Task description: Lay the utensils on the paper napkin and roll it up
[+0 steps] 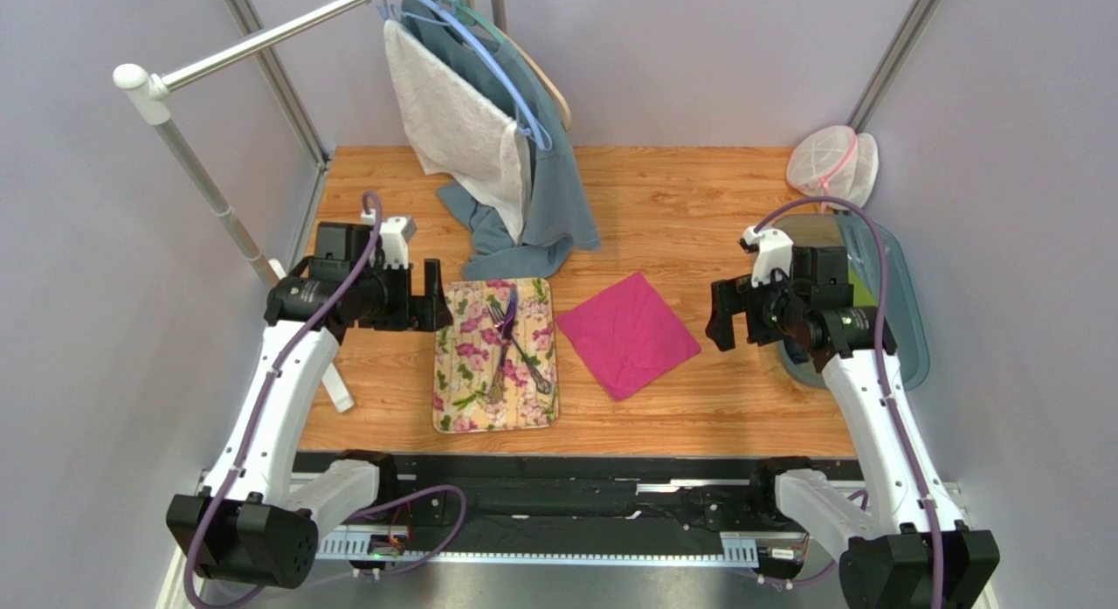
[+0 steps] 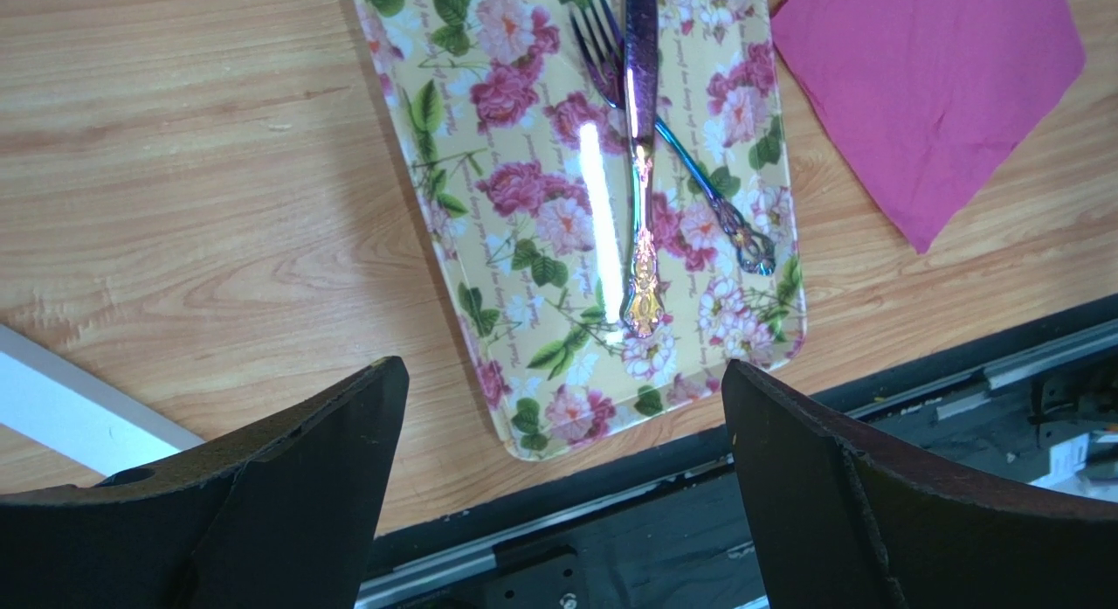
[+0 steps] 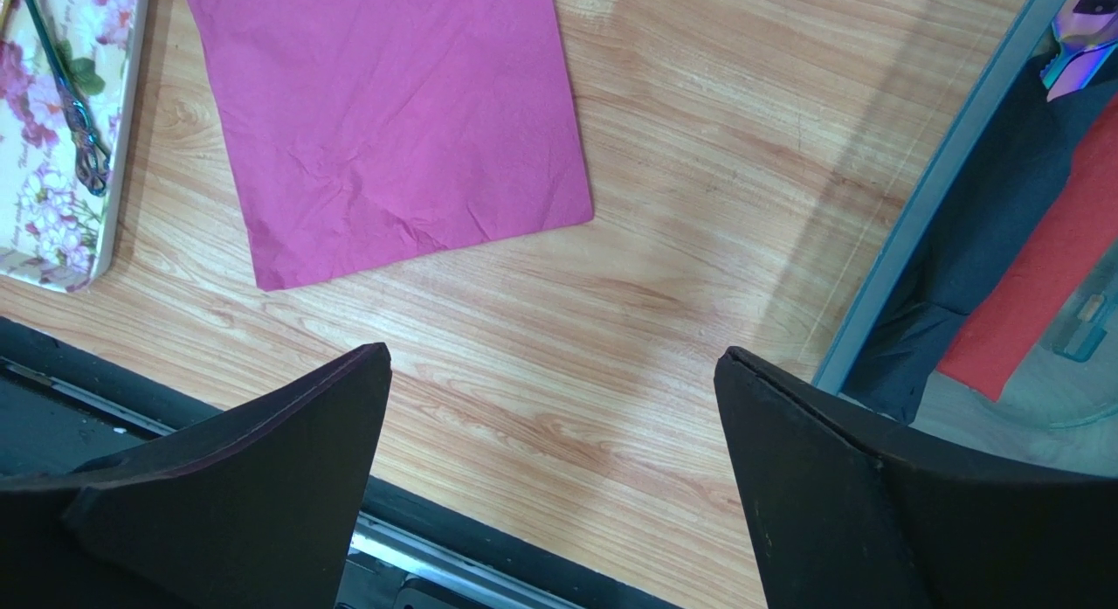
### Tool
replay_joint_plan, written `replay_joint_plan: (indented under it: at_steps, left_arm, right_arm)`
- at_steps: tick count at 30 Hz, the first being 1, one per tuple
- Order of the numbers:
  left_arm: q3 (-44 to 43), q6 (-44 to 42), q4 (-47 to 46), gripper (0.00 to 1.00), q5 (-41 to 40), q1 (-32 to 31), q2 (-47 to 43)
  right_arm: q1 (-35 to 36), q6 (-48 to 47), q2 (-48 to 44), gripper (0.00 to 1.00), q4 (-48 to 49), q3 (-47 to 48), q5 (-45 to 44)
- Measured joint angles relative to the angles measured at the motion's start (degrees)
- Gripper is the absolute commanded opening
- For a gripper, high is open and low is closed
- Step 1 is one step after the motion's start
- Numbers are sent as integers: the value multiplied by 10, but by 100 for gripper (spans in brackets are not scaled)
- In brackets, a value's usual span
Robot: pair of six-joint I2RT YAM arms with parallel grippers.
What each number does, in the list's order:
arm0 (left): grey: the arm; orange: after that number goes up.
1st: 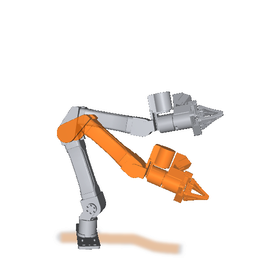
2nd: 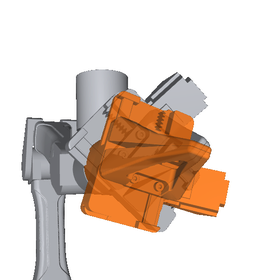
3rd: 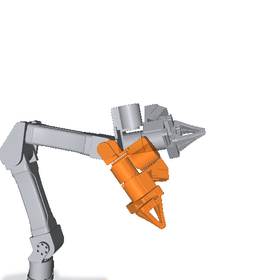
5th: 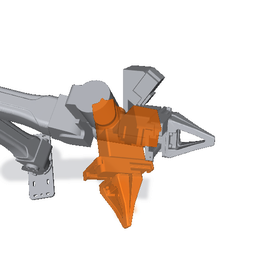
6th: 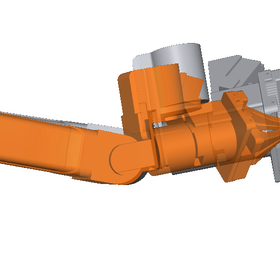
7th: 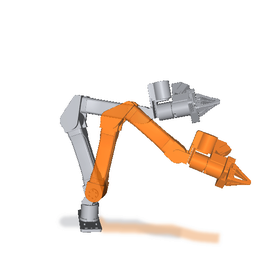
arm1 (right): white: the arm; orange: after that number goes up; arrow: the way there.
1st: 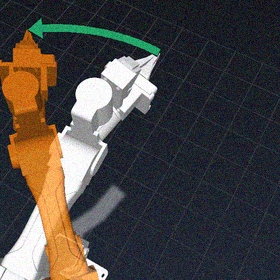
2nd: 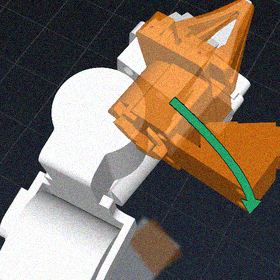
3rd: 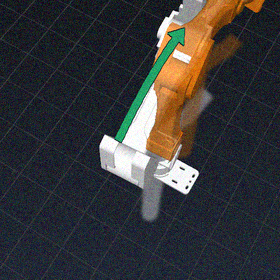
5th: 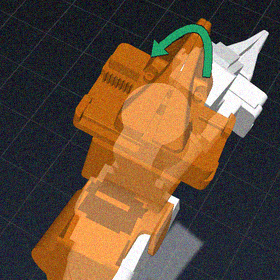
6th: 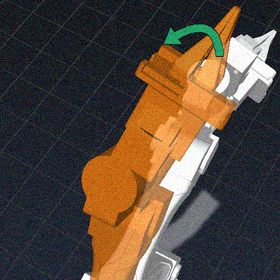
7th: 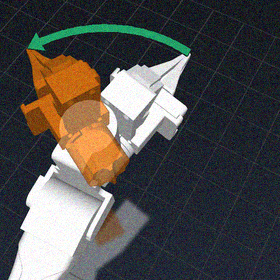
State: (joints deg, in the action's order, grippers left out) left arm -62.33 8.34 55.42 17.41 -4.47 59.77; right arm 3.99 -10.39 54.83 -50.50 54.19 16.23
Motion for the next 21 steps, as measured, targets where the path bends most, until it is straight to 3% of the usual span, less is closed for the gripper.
replay_joint_plan:
  at_steps: [4,13,21]
  left_arm:
    - [0,3,-15,92,-21,-49,17]
    - [27,31,-82,59,-82,-176,94]
    - [38,54,-131,47,-104,-245,196]
  right_arm:
    - [-3,5,7,100,3,6,4]
    - [-12,4,12,100,1,6,1]
    - [-12,-4,12,100,-2,6,-12]
